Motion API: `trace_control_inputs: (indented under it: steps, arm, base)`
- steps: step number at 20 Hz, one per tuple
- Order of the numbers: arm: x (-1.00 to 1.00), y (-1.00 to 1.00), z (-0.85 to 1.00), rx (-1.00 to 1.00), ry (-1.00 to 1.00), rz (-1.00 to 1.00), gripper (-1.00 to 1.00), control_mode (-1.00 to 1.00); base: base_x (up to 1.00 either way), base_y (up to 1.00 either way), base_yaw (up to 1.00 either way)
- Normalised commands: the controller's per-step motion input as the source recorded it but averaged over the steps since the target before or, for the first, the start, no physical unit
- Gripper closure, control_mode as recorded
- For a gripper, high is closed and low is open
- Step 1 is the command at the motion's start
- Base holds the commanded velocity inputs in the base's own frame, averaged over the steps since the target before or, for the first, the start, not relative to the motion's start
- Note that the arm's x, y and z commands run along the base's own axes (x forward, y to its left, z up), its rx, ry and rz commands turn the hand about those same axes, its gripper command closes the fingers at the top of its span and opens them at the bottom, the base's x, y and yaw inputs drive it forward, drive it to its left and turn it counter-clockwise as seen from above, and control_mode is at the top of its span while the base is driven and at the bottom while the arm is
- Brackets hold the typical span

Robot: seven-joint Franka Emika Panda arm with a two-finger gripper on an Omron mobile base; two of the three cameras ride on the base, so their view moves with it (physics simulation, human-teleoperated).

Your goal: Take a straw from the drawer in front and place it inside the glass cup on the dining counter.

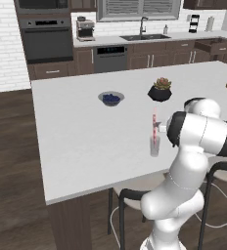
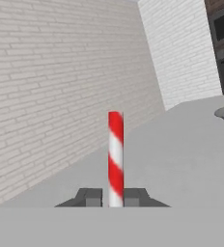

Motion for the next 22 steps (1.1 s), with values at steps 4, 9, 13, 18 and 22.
trace_control_inputs:
  steps: [4, 9, 13, 18, 22]
  arm:
    - [-0.16, 0.0, -0.14, 0.0, -0.01, 0.0, 1.0, -1.0]
    - [-0.26, 0.0, -0.01, 0.0, -0.02, 0.0, -1.0, -1.0]
    - [-0.27, -0.01, 0.0, 0.0, -0.03, 0.0, -1.0, -1.0]
    - [-0.08, 0.0, 0.13, 0.0, -0.03, 0.0, -1.0, -1.0]
    - [-0.11, 0.0, 0.65, 0.0, -0.05, -0.03, -1.0, -1.0]
  base:
    - [0.0, 0.0, 0.0]
    - [0.0, 0.0, 0.0]
    - [0.0, 0.0, 0.0]
    - [0.0, 0.0, 0.0]
    - [0.0, 0.0, 0.0]
